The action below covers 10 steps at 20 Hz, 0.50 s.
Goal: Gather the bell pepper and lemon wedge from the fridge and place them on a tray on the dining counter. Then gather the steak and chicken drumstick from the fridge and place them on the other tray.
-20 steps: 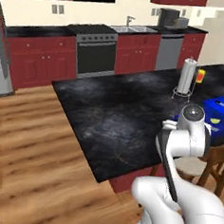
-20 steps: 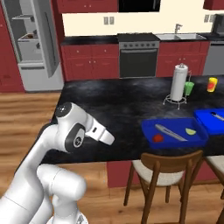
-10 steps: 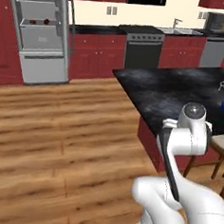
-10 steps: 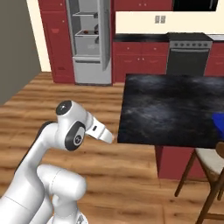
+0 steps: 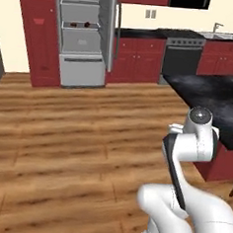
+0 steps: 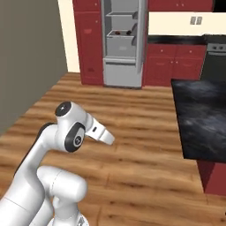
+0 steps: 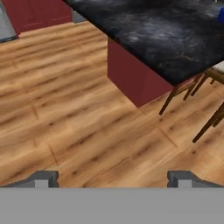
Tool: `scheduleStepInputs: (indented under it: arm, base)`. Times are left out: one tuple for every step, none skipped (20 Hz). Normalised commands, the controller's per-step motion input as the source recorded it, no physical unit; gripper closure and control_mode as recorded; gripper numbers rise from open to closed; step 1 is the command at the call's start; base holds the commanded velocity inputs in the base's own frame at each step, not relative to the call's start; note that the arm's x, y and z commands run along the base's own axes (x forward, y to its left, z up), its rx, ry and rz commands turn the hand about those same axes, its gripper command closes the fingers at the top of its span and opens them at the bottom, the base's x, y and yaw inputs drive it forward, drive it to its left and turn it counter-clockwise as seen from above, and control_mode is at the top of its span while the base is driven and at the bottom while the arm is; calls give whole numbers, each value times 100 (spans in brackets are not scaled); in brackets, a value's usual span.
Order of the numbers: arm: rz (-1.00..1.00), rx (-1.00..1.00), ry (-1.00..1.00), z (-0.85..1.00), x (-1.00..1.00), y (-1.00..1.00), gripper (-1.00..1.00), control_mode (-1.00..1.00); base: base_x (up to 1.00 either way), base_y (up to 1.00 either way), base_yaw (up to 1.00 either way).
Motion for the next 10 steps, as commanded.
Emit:
scheduleStepInputs:
  arm:
    - [0,0,0,0,0,0,-100,100]
    - [0,0,0,0,0,0,-100,100]
    - [0,0,0,0,0,0,-100,100]
    - [0,0,0,0,0,0,-100,100]
    - [0,0,0,0,0,0,-100,100]
    - [0,0,0,0,0,0,-100,100]
    - [0,0,0,0,0,0,-100,100]
    - [0,0,0,0,0,0,-100,100]
    - [0,0,0,0,0,0,-100,100]
    - [0,0,0,0,0,0,-100,100]
  base:
    - [83,94,39]
    - [82,91,48]
    - [74,79,55]
    - [70,71,58]
    - [67,68,59]
    - [68,64,60]
    - [71,60,61]
    - [76,54,61]
    - [84,46,61]
    - [96,36,60]
